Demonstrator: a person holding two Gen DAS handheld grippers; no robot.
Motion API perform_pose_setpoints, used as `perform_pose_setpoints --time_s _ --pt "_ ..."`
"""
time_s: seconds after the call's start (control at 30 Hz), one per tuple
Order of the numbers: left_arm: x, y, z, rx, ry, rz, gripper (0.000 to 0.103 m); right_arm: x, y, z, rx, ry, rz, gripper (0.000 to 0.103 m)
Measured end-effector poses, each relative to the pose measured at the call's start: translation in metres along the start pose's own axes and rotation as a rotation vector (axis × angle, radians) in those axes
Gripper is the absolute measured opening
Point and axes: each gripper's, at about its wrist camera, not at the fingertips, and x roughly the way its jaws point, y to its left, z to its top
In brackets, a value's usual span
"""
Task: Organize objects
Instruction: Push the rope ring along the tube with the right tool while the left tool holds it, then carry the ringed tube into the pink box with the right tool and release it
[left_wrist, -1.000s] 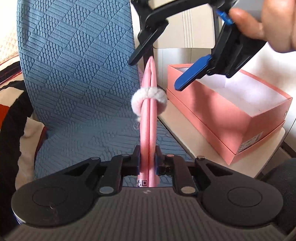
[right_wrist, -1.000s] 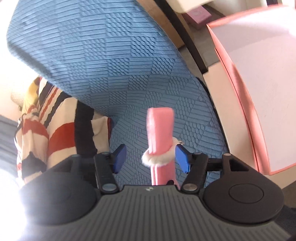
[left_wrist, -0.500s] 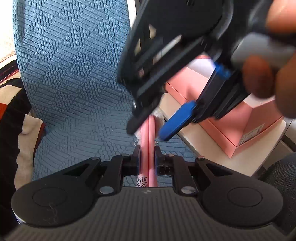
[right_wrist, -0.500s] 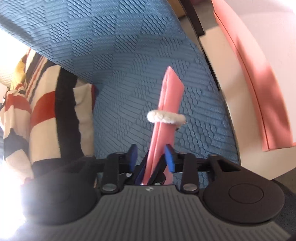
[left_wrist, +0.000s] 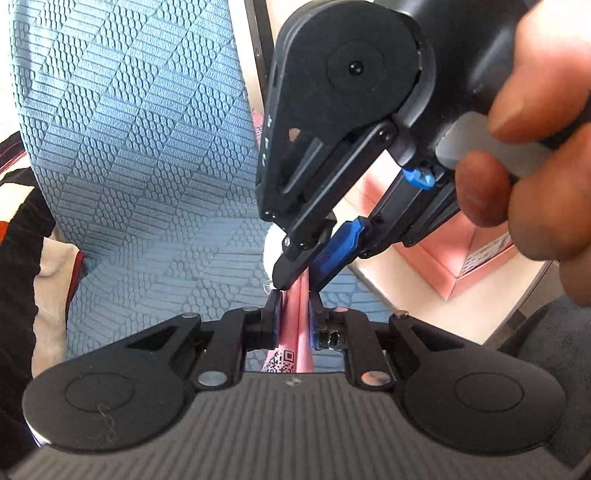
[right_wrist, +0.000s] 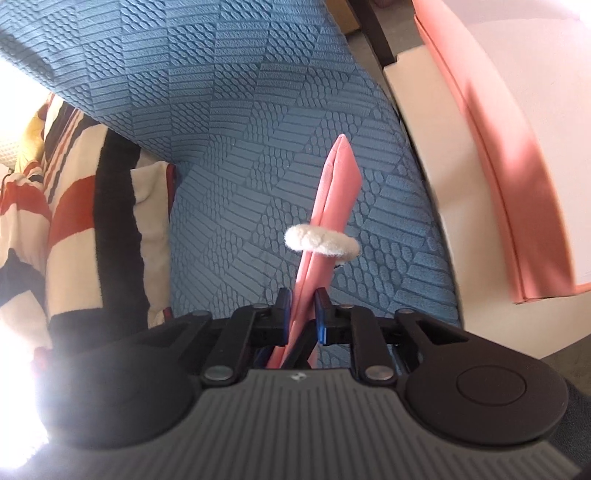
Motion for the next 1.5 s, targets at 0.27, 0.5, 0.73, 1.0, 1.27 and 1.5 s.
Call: perform_pose_setpoints --time_s 0.27,0.5,0.73,1.0,1.27,1.5 --pt "-0.018 -0.019 0.036 -0.07 0.014 -0.059 0.027 -0.039 -0.009 0.009 -0.041 -0.073 -0.024 0.012" --pt "-0.036 -0.026 0.087 -0.167 0.006 -0.127 0.056 -0.099 -0.025 0.032 -0.064 -0.171 -0.05 0.011" --pt "-0.044 -0.021 0.146 -0.286 0.02 -0.223 0.064 -0.156 -0.048 0.064 -0.09 -0.271 -0.132 0.011" --pt "-0.019 -0.037 0.199 -0.274 0.04 -0.229 0.083 -0.175 -0.094 0.09 -0.07 -0.299 -0.203 0.011" --pt "0.064 -0.046 0.208 -0.308 0.167 -0.233 0.095 -0.132 -0.141 0.109 -0.038 -0.257 -0.218 0.011" --pt "0.129 -0.043 0.195 -0.362 0.28 -0.237 0.098 -0.089 -0.179 0.124 0.007 -0.214 -0.222 0.011"
